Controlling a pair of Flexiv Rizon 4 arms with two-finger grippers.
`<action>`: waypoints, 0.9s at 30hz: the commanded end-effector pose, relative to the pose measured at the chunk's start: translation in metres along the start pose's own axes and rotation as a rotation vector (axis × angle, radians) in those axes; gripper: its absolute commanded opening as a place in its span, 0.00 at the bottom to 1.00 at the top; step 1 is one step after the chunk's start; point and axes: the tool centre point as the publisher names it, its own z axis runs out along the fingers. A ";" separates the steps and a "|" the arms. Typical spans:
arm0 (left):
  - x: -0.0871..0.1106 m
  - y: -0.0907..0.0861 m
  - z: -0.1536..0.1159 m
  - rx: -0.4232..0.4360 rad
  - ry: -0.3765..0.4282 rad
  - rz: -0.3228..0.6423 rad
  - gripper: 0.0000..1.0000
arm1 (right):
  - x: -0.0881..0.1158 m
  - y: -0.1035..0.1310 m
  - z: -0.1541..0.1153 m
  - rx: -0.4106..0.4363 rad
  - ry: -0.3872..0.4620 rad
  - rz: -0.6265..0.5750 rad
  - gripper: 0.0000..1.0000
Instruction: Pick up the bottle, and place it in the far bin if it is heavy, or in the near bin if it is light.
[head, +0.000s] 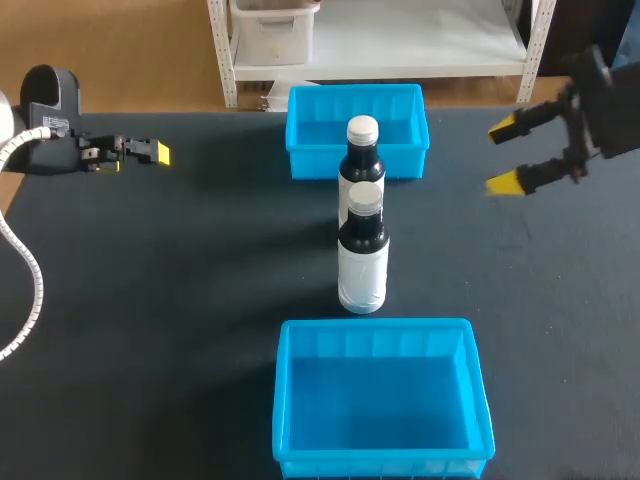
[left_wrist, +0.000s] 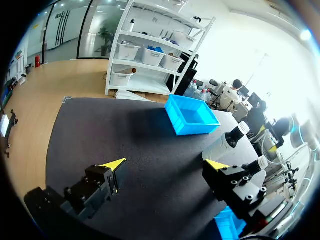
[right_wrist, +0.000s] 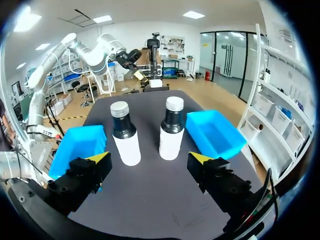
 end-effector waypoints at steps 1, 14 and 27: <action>0.000 0.000 0.000 0.000 0.000 0.000 1.00 | -0.009 0.014 0.023 -0.002 0.007 -0.002 1.00; 0.000 0.000 0.000 0.000 0.000 0.000 1.00 | -0.019 0.056 0.076 -0.144 0.013 -0.034 1.00; 0.000 0.000 0.000 0.000 0.000 0.000 1.00 | -0.023 0.072 0.119 -0.208 0.026 -0.048 1.00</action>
